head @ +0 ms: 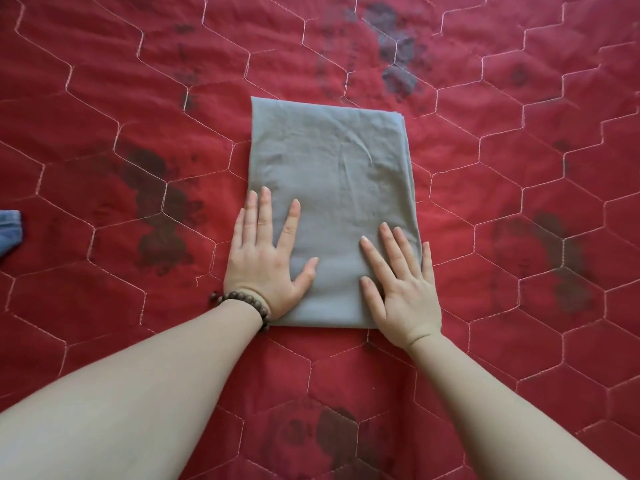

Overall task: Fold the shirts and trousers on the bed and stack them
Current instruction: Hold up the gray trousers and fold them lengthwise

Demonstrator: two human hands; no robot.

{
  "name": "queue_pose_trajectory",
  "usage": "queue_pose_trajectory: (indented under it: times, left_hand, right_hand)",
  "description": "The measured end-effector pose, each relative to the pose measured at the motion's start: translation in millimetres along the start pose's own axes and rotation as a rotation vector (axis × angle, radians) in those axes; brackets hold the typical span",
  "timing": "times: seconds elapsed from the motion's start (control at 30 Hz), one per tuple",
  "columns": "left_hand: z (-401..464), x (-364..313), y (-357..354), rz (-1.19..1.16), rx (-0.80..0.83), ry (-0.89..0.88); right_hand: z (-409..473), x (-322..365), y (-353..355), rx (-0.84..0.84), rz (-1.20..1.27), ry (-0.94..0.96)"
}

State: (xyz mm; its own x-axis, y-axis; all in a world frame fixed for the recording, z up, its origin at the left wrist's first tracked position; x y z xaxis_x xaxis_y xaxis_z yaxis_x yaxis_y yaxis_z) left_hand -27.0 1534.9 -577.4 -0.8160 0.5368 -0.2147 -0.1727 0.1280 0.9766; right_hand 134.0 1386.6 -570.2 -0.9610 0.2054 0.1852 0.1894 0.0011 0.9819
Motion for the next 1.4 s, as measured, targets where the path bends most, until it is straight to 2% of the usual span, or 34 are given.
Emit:
queue_pose_trajectory:
  times: [0.1,0.17,0.4,0.57,0.73,1.1,1.3,1.4]
  left_hand:
    - [-2,-1,1,-0.006,0.002,0.023]
    - [-1,-1,2,-0.019,0.003,0.054]
    - [0,6,12,-0.313,-0.03,0.161]
    - [-6,-7,12,-0.281,-0.038,0.169]
    - [-39,-72,-1,-0.245,0.027,0.168]
    - [-72,-297,-51,-0.172,0.143,0.062]
    - [-72,-318,-62,-0.107,0.113,0.045]
    - [-71,-319,-62,-0.049,0.155,0.065]
  right_hand:
    - [6,-4,-1,-0.069,0.155,-0.2]
    - [10,-6,0,-0.09,0.183,-0.251]
    - [7,4,6,-0.213,0.096,-0.188]
    - [-3,-1,11,-0.245,0.0,-0.154]
    - [-54,-50,22,-0.224,-0.054,-0.158]
    - [-182,-235,59,-0.202,-0.141,-0.253]
    - [-197,-254,55,-0.173,-0.145,-0.32]
    - [-195,-256,49,0.02,-0.143,-0.382]
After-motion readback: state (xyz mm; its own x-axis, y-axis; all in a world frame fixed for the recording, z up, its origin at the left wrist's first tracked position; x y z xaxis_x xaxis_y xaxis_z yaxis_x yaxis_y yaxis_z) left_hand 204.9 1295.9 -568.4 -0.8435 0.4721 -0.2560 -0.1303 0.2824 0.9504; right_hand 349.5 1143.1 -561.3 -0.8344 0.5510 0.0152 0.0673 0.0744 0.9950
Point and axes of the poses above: each hand's wrist, its own z-axis towards the middle knuckle, its own y-axis out of the back of the hand, x = y × z, the point moved 3 cm from there along z, towards the middle knuckle, and after that the axes turned 11 degrees about y, right-handed, at the moved point
